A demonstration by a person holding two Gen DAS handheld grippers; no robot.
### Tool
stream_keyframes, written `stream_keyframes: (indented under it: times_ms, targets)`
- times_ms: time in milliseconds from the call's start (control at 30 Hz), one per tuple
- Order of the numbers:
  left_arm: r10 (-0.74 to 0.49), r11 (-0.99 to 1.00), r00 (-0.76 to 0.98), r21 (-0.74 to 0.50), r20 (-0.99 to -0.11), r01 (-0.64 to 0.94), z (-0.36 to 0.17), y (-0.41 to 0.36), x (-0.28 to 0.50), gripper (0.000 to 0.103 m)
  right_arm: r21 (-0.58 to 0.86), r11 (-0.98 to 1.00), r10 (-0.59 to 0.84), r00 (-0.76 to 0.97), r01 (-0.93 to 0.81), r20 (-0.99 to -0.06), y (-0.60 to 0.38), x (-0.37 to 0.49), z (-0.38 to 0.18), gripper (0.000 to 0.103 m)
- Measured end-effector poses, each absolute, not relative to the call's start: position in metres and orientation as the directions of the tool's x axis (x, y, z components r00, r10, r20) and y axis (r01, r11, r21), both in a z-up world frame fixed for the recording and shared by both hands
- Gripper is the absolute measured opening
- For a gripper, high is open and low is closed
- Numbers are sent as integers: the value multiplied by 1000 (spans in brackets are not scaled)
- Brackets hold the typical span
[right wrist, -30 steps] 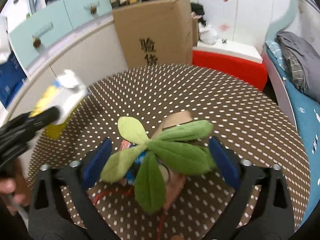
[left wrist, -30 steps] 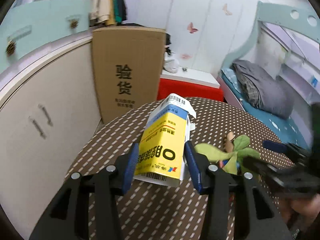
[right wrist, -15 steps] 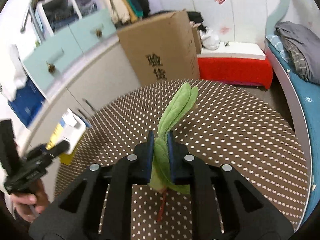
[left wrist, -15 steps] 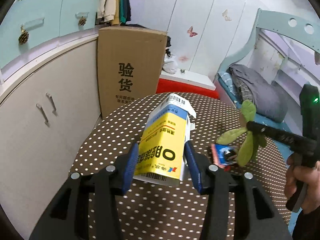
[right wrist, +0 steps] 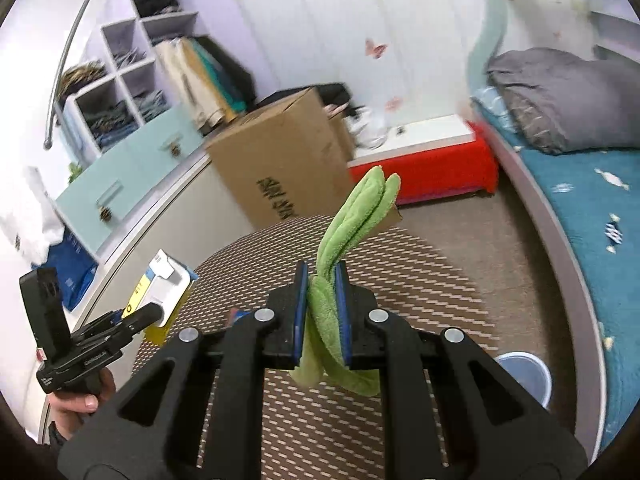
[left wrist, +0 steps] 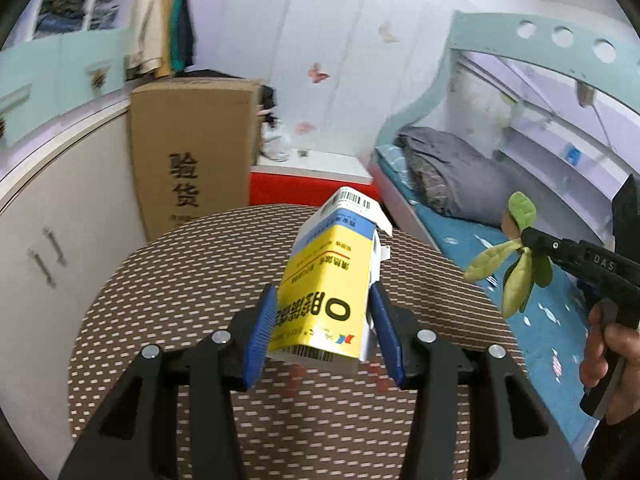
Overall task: Collect trash
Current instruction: 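Carry the medicine box and green plush to the wastebasket and open both grippers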
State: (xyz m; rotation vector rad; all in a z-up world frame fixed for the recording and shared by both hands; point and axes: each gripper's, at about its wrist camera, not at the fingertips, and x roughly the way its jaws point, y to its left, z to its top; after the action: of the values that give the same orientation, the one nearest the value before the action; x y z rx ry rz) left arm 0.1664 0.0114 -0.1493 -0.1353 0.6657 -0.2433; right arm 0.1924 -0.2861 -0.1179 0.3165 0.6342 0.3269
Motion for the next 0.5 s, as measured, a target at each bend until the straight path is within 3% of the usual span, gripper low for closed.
stream_keyframes:
  times_ms: [267, 500]
  targets:
    - [-354, 934, 717, -182, -601, 309, -143, -69, 171, 47, 411, 912, 245, 799, 3, -549, -382, 167, -147, 14]
    - [-419, 894, 637, -171, -647, 414, -160, -141, 179, 47, 406, 887, 150, 694, 221, -705, -458, 176, -249, 14]
